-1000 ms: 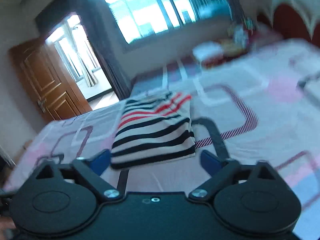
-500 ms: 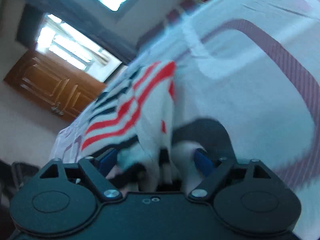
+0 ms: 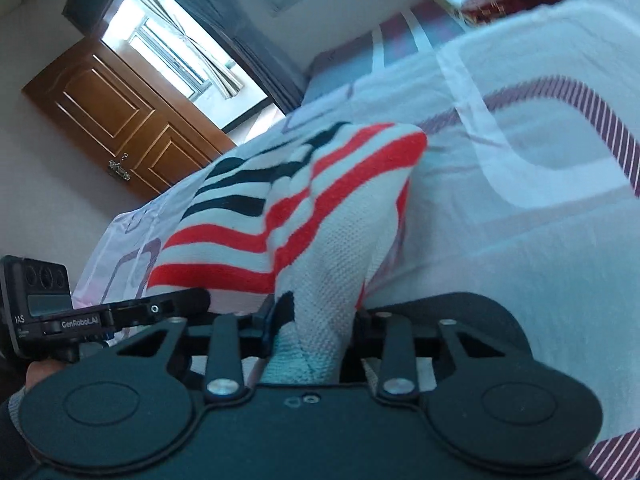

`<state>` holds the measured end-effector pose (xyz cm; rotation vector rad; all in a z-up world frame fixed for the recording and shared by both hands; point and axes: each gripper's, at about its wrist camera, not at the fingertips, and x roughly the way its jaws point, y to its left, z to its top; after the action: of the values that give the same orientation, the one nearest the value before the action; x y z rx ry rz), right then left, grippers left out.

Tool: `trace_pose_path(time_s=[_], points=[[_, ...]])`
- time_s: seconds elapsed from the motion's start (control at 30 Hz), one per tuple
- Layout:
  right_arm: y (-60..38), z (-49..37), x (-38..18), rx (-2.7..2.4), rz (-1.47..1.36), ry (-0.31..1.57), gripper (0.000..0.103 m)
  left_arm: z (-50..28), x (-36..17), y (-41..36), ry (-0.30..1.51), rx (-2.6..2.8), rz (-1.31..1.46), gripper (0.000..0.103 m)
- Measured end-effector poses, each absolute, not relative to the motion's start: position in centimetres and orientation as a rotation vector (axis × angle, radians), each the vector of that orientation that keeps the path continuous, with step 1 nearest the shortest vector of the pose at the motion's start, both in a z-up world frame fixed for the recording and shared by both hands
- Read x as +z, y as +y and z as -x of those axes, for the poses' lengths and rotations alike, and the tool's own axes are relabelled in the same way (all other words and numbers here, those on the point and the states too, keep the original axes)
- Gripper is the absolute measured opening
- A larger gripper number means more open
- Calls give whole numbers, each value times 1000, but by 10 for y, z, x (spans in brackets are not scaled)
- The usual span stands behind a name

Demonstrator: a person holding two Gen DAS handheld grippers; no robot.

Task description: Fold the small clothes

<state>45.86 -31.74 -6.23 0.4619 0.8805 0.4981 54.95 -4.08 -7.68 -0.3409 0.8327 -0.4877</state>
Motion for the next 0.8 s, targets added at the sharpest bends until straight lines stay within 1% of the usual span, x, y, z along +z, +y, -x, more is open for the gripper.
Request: trace_pose_path(time_s=[0.2,0.37,0.5,0.6,0.67,0.7,0.73,0.77,0.8], points=[[-292,-448,-32,552,-403,847,32,-526,-43,-14,783,-475,314,52],[-252,-438,-15,620,-413,823,32,-494,-21,41,746,-422,302,52],[-200,-431,-16,717,-425,836,32,-459,-24,107,754,-353,319,52],[-155,-428,-27,788,-441,869,32,-434,-42,161,786,-285,354,52],[-126,-428,-43,813,-452,915,33,-420,-63,188,835,-212,372,56],[-113,-429,-55,798,-455,958,33,-413,-75,199,863,-160,365,66],[-102,-430,-69,774,-451,1006,37,-404,-83,206,850,-144,380,76],[-96,-428,-80,739,-432,1028,41,-396,-85,212,828,-128,405,80],[-98,-426,-87,731,-457,1018,42,-390,-86,215,819,-107,416,85]])
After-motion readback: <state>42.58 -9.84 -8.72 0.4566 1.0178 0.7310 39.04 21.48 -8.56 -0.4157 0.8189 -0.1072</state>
